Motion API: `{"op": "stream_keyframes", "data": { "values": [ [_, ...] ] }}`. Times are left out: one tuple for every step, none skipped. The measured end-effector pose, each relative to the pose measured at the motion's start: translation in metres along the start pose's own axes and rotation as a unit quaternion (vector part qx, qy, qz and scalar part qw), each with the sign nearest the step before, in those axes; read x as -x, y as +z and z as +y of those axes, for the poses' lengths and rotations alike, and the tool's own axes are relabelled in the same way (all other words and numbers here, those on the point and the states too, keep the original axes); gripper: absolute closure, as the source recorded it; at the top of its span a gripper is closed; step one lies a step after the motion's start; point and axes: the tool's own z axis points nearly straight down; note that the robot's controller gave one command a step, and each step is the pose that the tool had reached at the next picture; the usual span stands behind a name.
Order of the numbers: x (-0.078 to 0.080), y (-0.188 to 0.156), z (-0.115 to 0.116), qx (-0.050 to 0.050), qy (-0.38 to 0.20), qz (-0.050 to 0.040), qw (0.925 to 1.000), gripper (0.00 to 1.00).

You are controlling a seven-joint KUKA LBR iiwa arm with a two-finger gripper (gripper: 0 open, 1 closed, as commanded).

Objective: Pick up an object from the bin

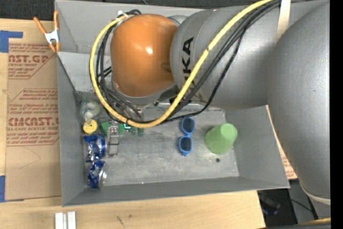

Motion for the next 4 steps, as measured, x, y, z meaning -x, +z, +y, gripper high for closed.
{"op": "stream_keyframes", "data": {
  "values": [
    [0.051, 0.148, -0.062, -0.001, -0.008, -0.001, 1.0, 0.0],
    [0.037, 0.144, -0.03, 0.001, -0.004, -0.0027, 1.0, 0.0],
    [0.008, 0.144, -0.006, -0.002, -0.182, -0.0037, 0.9834, 0.0],
    [-0.025, 0.143, -0.003, -0.009, -0.423, -0.0026, 0.9063, 0.0]
  ]
}}
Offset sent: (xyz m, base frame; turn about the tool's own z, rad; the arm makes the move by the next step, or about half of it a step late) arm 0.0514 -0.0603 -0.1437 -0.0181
